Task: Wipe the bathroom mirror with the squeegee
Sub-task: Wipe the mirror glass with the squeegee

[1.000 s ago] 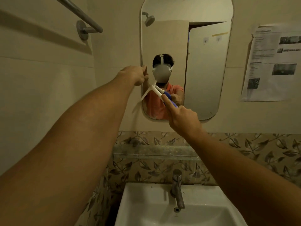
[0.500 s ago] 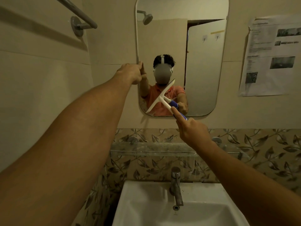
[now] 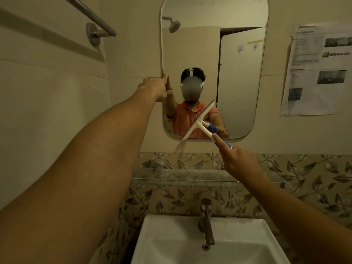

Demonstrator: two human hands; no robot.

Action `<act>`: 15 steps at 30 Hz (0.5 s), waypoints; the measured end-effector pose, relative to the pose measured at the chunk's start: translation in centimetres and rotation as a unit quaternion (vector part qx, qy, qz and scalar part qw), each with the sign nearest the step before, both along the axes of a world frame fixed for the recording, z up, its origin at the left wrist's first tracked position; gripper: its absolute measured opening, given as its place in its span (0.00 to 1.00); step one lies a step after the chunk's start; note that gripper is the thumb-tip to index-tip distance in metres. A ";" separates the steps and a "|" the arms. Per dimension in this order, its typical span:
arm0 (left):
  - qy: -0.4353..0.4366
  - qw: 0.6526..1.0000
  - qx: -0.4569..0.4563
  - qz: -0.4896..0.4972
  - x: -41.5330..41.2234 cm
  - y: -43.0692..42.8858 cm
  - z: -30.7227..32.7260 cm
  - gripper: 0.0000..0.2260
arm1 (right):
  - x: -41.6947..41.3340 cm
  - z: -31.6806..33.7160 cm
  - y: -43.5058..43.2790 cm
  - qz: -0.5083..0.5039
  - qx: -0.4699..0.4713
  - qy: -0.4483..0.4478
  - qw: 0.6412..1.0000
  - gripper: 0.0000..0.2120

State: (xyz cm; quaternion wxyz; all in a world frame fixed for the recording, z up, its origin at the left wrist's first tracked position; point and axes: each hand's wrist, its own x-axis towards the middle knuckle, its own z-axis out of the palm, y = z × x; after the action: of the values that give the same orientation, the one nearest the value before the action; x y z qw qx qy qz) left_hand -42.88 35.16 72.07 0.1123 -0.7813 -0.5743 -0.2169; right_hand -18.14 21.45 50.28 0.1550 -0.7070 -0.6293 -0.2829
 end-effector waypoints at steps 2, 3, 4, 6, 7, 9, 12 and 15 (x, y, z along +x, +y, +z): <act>-0.003 1.000 0.000 0.003 0.0 0.0 0.0 0.35 | 0.6 -0.2 -0.4 -0.013 -0.004 0.003 1.000 0.40; -0.004 1.000 0.000 0.004 0.0 -0.1 0.0 0.35 | 0.9 -0.1 -0.6 -0.017 -0.006 0.002 1.000 0.40; -0.004 1.000 -0.001 0.004 0.0 -0.2 -0.1 0.34 | 1.1 -0.1 -0.8 -0.021 -0.005 0.001 1.000 0.39; -0.006 1.000 -0.003 0.001 0.1 -0.4 -0.2 0.34 | 1.8 -0.2 -1.3 -0.028 0.002 -0.003 1.000 0.38; -0.006 1.000 -0.003 -0.001 0.1 -0.5 -0.2 0.34 | 2.1 -0.3 -1.5 -0.028 0.011 0.001 1.000 0.38; -0.007 1.000 -0.001 0.001 0.2 -0.4 -0.3 0.33 | 2.9 -0.6 -2.1 -0.020 0.035 0.011 0.999 0.36; -0.006 1.000 -0.005 0.002 0.1 -0.3 -0.2 0.33 | 3.4 -0.5 -2.7 0.007 0.052 0.016 0.998 0.33; -0.004 1.000 -0.006 -0.001 0.2 -0.5 -0.1 0.32 | 2.8 1.2 -2.7 0.036 0.095 0.057 0.993 0.31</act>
State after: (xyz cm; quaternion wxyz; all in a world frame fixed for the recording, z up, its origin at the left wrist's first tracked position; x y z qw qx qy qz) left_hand -42.71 34.64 71.93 0.1052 -0.7818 -0.5751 -0.2167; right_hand -15.29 18.80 51.44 0.2672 -0.6813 -0.6147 -0.2944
